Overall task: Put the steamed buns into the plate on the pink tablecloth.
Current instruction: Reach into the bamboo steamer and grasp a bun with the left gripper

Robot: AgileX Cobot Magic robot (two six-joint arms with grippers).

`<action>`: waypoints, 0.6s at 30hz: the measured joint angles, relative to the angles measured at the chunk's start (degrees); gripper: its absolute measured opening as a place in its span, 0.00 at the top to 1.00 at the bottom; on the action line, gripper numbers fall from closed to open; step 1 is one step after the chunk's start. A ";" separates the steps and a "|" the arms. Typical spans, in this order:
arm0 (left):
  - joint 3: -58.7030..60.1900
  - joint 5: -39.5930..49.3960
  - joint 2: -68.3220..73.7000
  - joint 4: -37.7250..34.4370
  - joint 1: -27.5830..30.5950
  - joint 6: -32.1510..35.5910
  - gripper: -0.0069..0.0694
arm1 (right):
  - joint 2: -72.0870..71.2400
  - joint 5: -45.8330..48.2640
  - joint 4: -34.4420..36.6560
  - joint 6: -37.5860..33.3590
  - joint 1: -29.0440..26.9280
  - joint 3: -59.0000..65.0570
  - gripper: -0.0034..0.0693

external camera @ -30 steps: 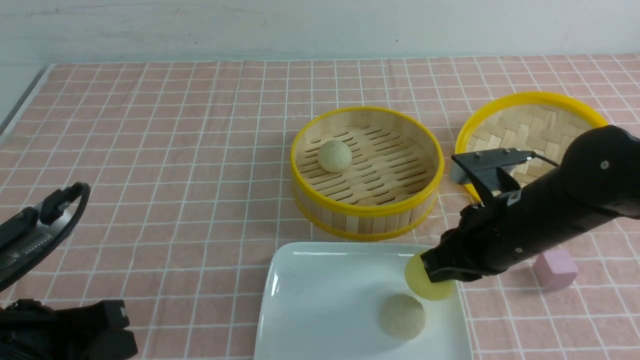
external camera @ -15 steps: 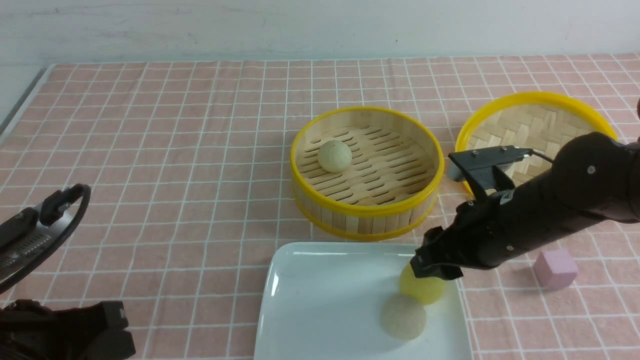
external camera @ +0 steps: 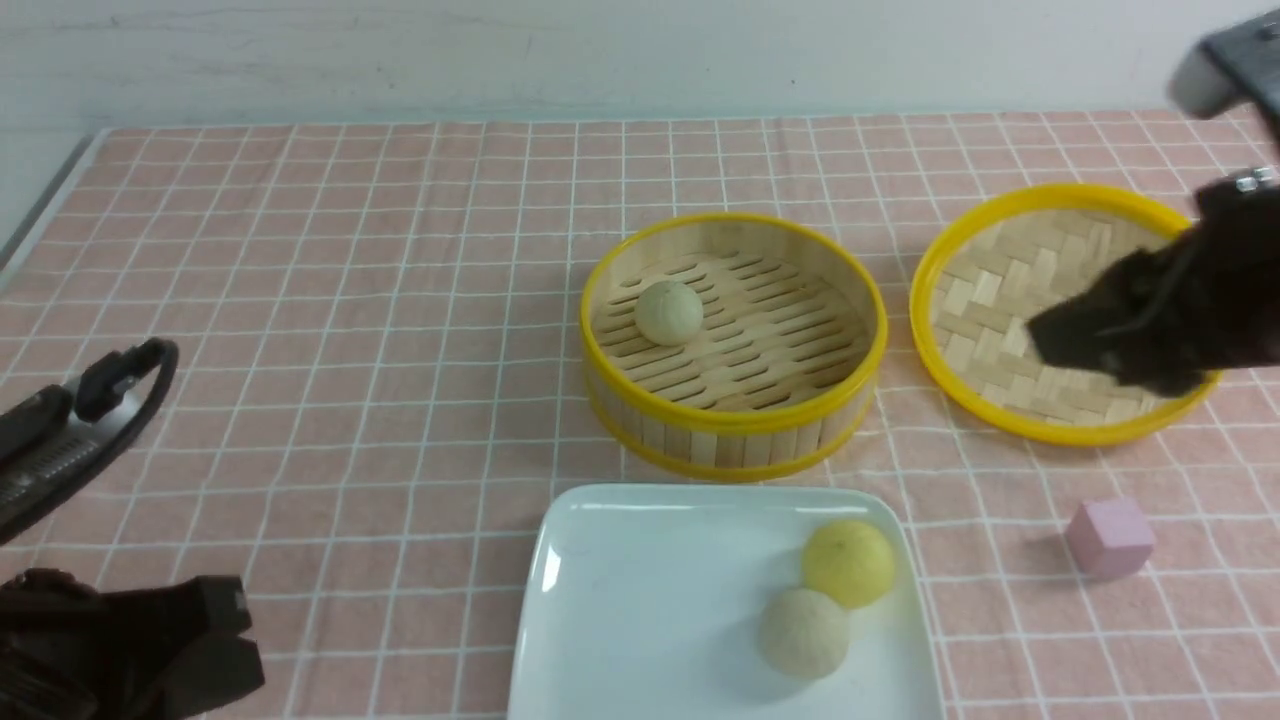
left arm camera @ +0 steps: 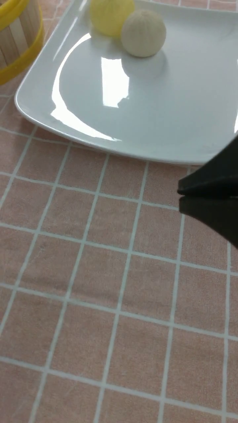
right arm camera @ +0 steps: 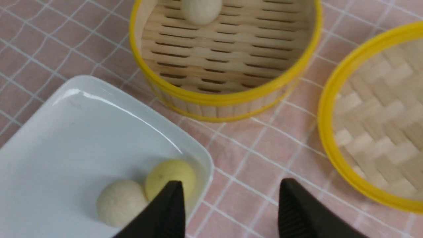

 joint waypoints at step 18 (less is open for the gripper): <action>-37.01 -10.02 38.70 -4.70 -24.00 8.61 0.76 | -16.47 11.98 -7.83 10.44 -7.41 9.86 0.97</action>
